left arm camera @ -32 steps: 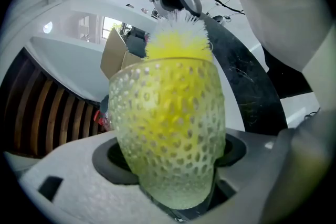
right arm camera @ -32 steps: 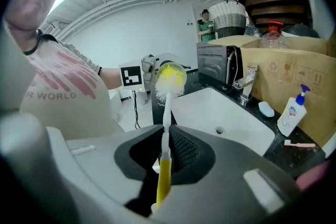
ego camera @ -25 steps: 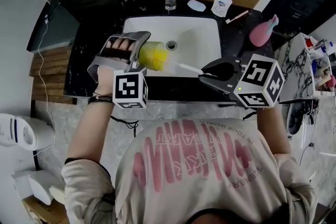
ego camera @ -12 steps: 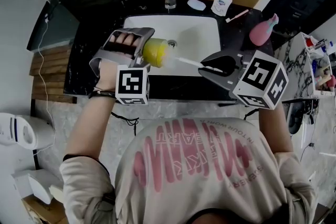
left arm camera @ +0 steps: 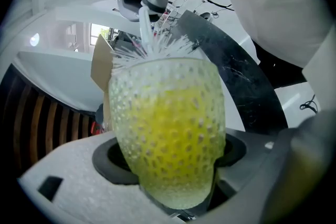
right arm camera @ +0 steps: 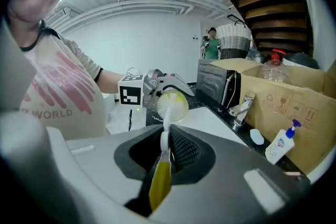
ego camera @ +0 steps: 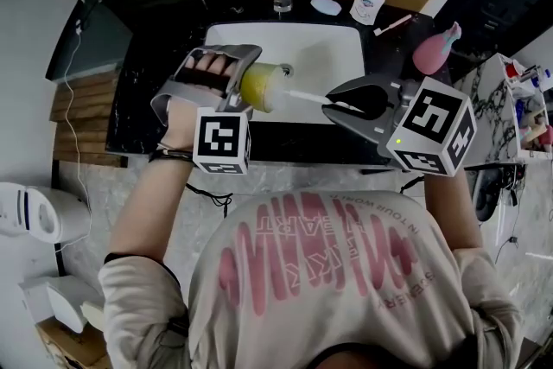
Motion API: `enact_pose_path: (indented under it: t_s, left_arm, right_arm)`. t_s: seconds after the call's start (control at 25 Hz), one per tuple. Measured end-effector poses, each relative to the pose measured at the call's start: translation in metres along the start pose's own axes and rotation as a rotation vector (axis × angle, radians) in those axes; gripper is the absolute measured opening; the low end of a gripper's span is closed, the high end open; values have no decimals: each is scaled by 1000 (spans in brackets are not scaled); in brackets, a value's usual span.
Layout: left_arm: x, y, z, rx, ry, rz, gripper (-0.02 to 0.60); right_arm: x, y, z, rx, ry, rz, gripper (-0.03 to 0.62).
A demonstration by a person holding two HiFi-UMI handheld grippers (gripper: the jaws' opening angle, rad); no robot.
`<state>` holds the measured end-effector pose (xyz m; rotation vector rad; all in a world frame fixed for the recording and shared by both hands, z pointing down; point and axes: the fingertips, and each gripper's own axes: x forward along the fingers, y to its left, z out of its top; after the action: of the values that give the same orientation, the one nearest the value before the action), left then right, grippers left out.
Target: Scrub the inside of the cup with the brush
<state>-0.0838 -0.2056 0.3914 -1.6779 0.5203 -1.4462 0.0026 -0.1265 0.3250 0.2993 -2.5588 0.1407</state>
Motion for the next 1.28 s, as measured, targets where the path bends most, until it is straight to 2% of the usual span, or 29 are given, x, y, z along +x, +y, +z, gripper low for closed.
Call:
enact_pose_path:
  t_s: [0.36,0.56,1.28]
  left_arm:
    - [-2,0,-6,-20,3,-6,376]
    - [-3,1,-9,-69,-3,2,377]
    - [-10,2,-13,-95,-13,16,377]
  right_arm:
    - [2,0,6,-66,-34,-66,49]
    - [1,1,6,-33,-85,-65,48]
    - [-20,4,7,-95,-104,-87,48]
